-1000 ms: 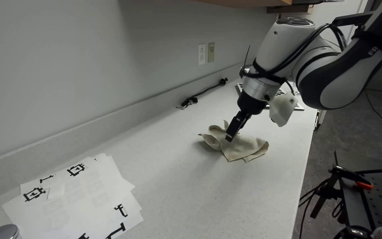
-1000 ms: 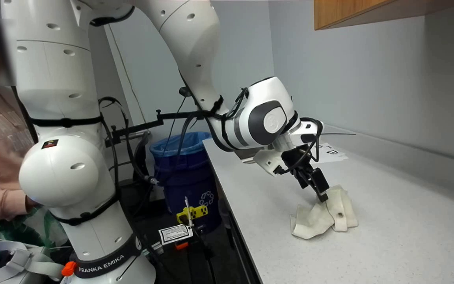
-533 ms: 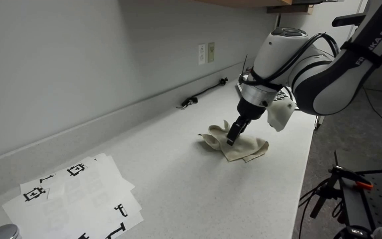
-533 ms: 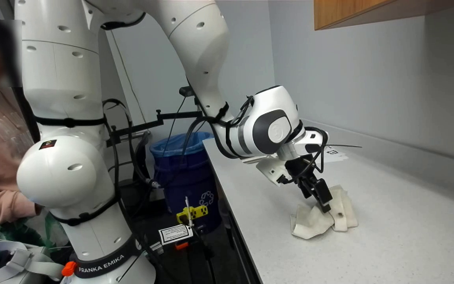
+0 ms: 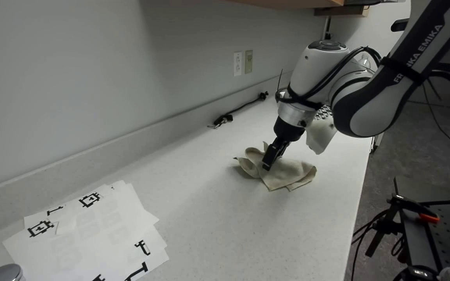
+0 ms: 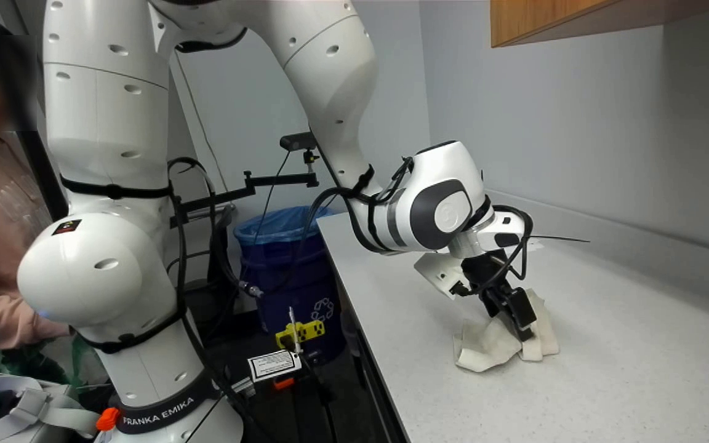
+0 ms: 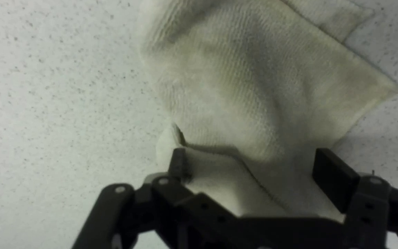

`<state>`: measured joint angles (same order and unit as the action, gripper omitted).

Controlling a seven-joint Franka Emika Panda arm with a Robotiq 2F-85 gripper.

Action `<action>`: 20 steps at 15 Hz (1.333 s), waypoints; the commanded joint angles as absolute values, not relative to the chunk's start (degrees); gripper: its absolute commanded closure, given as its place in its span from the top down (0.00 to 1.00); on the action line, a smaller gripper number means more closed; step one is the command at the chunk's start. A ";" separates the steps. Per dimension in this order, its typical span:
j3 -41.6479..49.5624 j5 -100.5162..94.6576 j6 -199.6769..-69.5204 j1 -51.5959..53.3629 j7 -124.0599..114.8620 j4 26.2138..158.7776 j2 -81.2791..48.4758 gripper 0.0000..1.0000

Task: Move the towel to the right then wipe the countertop

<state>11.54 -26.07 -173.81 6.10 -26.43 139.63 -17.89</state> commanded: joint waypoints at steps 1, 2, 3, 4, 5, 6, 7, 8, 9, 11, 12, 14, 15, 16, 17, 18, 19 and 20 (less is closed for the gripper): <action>8.39 -24.03 -175.10 3.18 -23.71 137.14 -20.56 0.64; 7.87 -23.77 -174.96 2.80 -23.57 136.78 -20.85 0.56; 7.49 -23.66 -174.83 2.51 -23.63 136.45 -21.04 0.49; 7.17 -23.64 -174.78 2.22 -23.66 136.19 -21.25 0.40; 6.90 -23.69 -174.64 2.00 -23.72 135.91 -21.34 0.33; 6.76 -23.80 -174.47 1.89 -23.83 135.66 -21.39 0.24; 6.63 -23.89 -174.43 1.73 -23.95 135.41 -21.44 0.18; 6.64 -23.98 -174.42 1.69 -24.10 135.21 -21.43 0.11; 6.81 -24.09 -174.37 1.81 -24.34 134.97 -21.42 0.03; 6.87 -24.08 -174.17 1.99 -24.60 134.43 -21.48 0.00; 6.72 -23.98 -174.16 1.99 -24.62 134.20 -21.57 0.00; 6.08 -23.84 -174.12 2.08 -24.41 133.41 -22.14 0.01; 5.89 -24.00 -174.00 2.29 -24.39 132.90 -22.53 0.02; 5.38 -24.03 -173.79 2.38 -24.22 132.21 -23.13 0.02; 4.65 -23.87 -173.71 2.20 -24.02 131.57 -23.70 0.02; 3.73 -23.71 -173.58 2.07 -23.80 130.65 -24.51 0.02; 2.77 -23.66 -173.53 1.96 -23.54 129.69 -25.34 0.02; 1.75 -23.66 -173.49 1.86 -23.25 128.65 -26.19 0.02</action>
<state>4.88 -24.75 -173.80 3.05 -25.62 132.65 -22.83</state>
